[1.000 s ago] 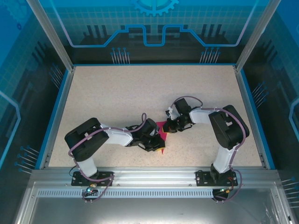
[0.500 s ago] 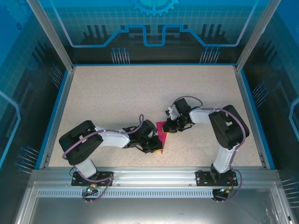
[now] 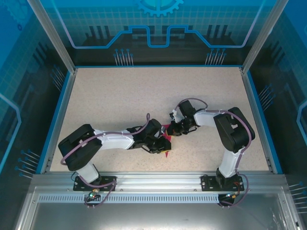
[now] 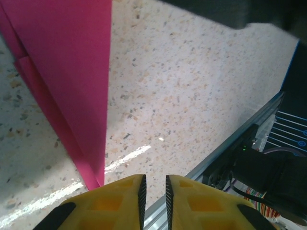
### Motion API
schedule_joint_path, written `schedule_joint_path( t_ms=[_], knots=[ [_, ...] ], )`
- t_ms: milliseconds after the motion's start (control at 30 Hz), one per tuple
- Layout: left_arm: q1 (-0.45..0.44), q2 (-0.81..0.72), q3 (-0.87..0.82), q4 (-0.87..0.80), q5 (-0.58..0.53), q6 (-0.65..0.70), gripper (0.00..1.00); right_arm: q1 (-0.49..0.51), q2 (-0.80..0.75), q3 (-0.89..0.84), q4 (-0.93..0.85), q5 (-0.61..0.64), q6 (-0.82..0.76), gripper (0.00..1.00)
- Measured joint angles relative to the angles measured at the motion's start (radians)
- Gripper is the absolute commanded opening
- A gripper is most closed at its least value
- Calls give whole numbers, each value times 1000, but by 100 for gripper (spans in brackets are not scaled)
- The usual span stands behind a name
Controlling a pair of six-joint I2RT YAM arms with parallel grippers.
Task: Fold a paper plane with a square sheet of paper (fold left side to right side)
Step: Fold the wing for the fifth time at the center of the table.
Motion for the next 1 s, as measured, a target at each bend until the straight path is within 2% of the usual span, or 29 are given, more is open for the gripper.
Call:
schedule_joint_path(
  t_ms=[233, 1000],
  knots=[
    [-13, 77, 6, 14, 28, 0, 22, 2, 0, 2, -4, 2, -3, 6],
    [-13, 77, -18, 37, 24, -9, 21, 3, 1, 4, -8, 4, -3, 6]
  ],
)
